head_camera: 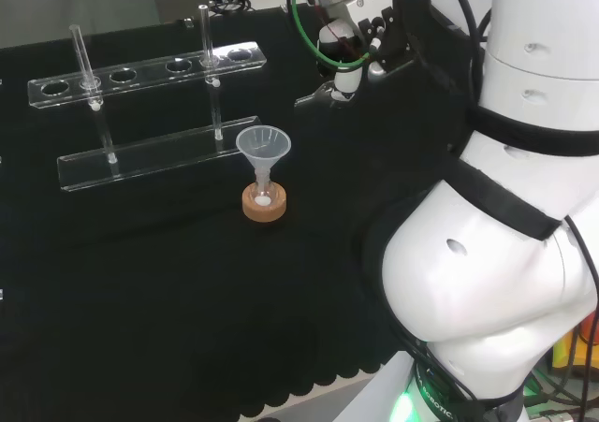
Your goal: Put the weighing funnel back on the table.
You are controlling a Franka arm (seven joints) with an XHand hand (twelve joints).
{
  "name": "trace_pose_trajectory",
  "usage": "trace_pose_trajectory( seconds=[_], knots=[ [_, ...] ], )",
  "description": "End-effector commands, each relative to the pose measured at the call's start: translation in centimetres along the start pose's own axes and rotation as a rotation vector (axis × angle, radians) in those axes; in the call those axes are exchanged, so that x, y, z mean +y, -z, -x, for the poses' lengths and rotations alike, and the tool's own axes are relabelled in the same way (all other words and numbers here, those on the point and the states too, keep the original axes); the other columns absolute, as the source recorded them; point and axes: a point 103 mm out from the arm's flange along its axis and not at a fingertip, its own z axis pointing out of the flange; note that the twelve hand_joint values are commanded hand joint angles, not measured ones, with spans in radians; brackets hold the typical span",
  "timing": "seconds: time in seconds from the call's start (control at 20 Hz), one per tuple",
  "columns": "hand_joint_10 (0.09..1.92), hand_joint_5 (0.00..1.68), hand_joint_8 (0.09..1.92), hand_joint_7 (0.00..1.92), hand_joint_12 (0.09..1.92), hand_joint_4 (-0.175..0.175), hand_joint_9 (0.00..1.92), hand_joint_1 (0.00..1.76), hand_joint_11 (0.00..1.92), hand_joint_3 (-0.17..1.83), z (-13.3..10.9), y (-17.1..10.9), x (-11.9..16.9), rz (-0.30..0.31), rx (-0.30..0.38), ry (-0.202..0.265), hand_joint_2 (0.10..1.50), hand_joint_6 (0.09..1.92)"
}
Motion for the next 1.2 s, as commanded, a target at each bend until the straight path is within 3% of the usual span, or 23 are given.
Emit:
trace_pose_trajectory(
  seconds=[0.05, 0.45, 1.2],
  knots=[
    [0.51, 1.12, 0.65, 0.6, 1.29, 0.175, 0.83, 1.08, 0.48, 0.7, 0.7, -2.1, 2.5, 0.017, 0.063, 0.017, 0.71, 0.96],
    [0.51, 1.12, 0.66, 0.6, 1.28, 0.175, 0.83, 1.08, 0.51, 0.7, -0.3, -4.1, 5.3, 0.028, 0.053, 0.059, 0.71, 0.96],
    [0.5, 1.1, 0.66, 0.61, 1.26, 0.175, 0.83, 1.07, 0.53, 0.69, -2.5, -8.0, 9.2, 0.063, 0.129, 0.133, 0.72, 0.98]
  ],
)
